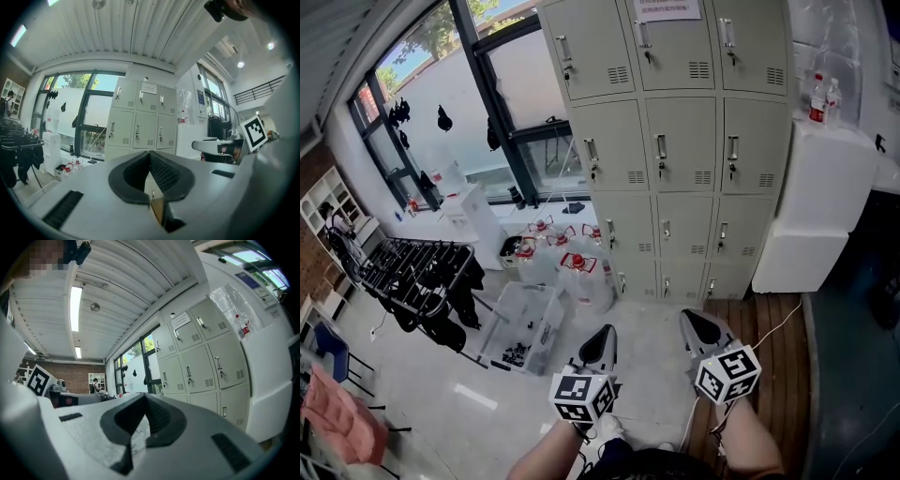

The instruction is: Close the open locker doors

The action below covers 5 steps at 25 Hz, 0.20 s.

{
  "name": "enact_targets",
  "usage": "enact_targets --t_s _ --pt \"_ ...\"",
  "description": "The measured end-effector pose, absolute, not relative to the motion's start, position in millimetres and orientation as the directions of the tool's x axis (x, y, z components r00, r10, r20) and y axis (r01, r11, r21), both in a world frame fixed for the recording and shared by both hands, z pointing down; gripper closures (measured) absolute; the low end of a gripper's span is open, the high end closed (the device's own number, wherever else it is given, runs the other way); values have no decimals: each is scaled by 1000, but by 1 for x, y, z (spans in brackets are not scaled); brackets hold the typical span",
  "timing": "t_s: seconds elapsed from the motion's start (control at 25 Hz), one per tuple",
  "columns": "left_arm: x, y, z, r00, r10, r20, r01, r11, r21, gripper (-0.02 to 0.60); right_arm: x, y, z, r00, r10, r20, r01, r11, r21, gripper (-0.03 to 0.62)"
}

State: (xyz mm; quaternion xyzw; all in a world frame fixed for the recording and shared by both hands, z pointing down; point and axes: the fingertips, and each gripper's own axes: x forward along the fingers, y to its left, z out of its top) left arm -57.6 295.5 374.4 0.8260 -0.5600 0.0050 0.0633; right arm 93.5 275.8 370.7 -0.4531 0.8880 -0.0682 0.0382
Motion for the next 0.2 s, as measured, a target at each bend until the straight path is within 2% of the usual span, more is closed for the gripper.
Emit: enact_targets --t_s 0.2 --pt "-52 295 376 377 -923 77 -924 -370 96 578 98 276 373 -586 -810 -8 -800 580 -156 594"
